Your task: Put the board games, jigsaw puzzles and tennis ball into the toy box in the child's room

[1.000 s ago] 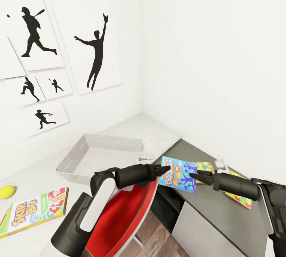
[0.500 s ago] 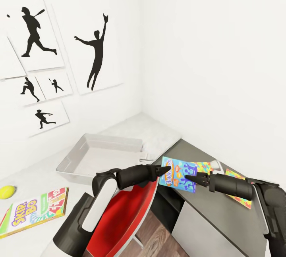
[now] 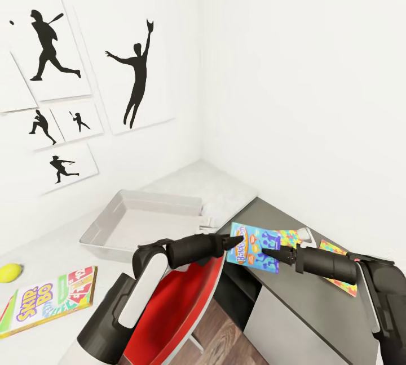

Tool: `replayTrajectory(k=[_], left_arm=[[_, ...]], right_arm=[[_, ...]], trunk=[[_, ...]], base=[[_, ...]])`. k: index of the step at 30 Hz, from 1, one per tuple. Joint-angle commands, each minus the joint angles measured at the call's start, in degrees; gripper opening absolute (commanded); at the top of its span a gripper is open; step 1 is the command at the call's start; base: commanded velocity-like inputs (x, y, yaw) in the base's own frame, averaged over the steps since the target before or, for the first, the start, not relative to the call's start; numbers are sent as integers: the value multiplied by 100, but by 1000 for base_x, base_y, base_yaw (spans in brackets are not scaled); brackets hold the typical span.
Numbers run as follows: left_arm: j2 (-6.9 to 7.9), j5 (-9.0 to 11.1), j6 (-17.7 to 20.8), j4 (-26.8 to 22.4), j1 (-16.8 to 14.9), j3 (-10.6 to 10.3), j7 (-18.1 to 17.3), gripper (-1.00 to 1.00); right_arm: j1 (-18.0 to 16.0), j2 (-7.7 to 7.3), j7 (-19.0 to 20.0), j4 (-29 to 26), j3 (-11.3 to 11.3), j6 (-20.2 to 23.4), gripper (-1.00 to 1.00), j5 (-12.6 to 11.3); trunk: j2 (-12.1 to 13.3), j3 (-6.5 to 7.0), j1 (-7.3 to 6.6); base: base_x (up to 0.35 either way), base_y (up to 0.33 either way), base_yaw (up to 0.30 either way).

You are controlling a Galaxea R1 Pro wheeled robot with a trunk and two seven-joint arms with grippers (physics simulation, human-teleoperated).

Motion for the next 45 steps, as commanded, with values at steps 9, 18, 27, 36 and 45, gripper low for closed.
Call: replayTrajectory(k=[9, 18, 27, 36, 45], left_arm=[[-12, -10, 17, 3, -12, -98, -14, -100], [-13, -10, 17, 3, -15, -108, -14, -100], [-11, -10, 17, 3, -14, -112, -14, -100], [-9, -10, 17, 3, -10, -112, -14, 100], [-10, -10, 17, 3, -8, -115, -14, 100]], right_arm=[[2, -7, 15, -1, 16, 57, -100, -27], [4, -15, 16, -1, 10, 58, -100, -31], [4, -26, 17, -6, 10, 58, -100, -36], [4, -40, 17, -8, 10, 58, -100, -39], [4, -43, 17, -8, 10, 58, -100, -40]], trunk=[[-12, -12, 3], [-12, -12, 3], [-12, -12, 3], [-12, -12, 3], [-12, -12, 3]], base=[[0, 0, 0], [0, 0, 0], [0, 0, 0], [0, 0, 0], [0, 0, 0]])
